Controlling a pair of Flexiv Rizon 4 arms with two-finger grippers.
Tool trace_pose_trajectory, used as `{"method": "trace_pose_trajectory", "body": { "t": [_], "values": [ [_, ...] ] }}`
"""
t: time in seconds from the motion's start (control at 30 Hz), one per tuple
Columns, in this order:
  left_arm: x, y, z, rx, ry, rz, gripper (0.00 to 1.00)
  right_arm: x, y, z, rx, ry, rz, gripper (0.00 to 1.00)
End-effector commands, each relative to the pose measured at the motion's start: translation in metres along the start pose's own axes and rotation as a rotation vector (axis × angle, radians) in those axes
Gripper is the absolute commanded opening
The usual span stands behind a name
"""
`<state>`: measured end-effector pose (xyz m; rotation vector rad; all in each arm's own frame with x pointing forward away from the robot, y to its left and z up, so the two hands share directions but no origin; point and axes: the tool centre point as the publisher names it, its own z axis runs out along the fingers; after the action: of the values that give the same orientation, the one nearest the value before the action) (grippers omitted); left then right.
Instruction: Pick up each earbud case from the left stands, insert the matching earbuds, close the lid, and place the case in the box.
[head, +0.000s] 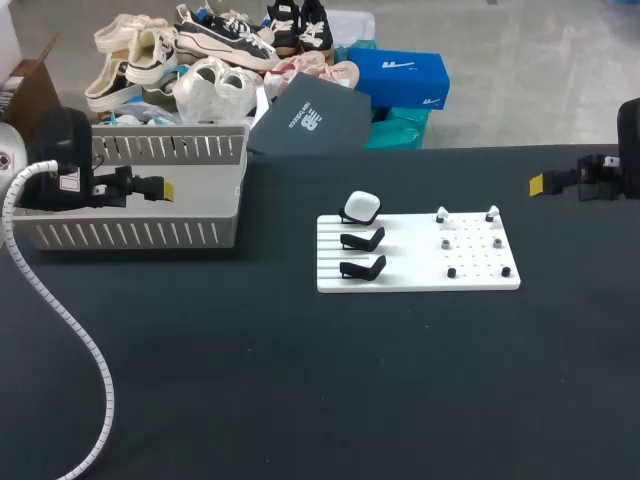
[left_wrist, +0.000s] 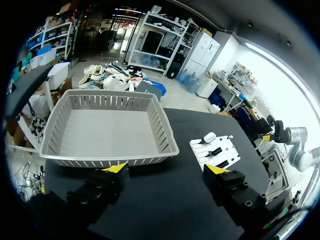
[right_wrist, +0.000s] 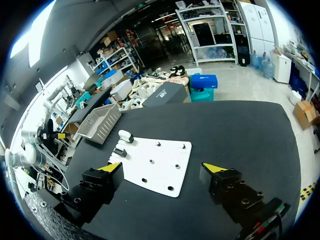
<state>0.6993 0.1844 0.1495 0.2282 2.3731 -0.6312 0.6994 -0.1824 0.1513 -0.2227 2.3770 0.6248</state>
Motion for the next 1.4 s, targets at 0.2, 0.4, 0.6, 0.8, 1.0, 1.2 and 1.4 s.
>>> {"method": "trace_pose_trajectory", "body": {
  "t": [0.2, 0.4, 0.6, 0.8, 1.0, 1.2, 1.4],
  "values": [
    [-0.001, 0.000, 0.000, 0.000, 0.004, 0.000, 1.00, 0.000, -0.002, 0.001, -0.009, 0.001, -0.002, 1.00],
    [-0.001, 0.000, 0.000, 0.000, 0.004, 0.000, 1.00, 0.000, -0.002, 0.001, -0.009, 0.001, -0.002, 1.00],
    [-0.001, 0.000, 0.000, 0.000, 0.004, 0.000, 1.00, 0.000, -0.002, 0.001, -0.009, 0.001, -0.002, 1.00],
    [-0.001, 0.000, 0.000, 0.000, 0.004, 0.000, 1.00, 0.000, -0.002, 0.001, -0.009, 0.001, -0.002, 1.00],
    [-0.002, -0.001, -0.001, 0.018, 0.008, 0.016, 1.00, 0.000, -0.002, 0.001, -0.009, 0.001, -0.002, 1.00],
    [-0.013, -0.007, -0.004, 0.124, 0.012, 0.144, 1.00, 0.000, -0.002, 0.001, -0.009, 0.001, -0.002, 1.00],
    [-0.026, -0.020, 0.005, 0.298, 0.012, 0.336, 1.00, 0.000, -0.002, 0.001, -0.009, 0.001, -0.002, 1.00]
  ]
}}
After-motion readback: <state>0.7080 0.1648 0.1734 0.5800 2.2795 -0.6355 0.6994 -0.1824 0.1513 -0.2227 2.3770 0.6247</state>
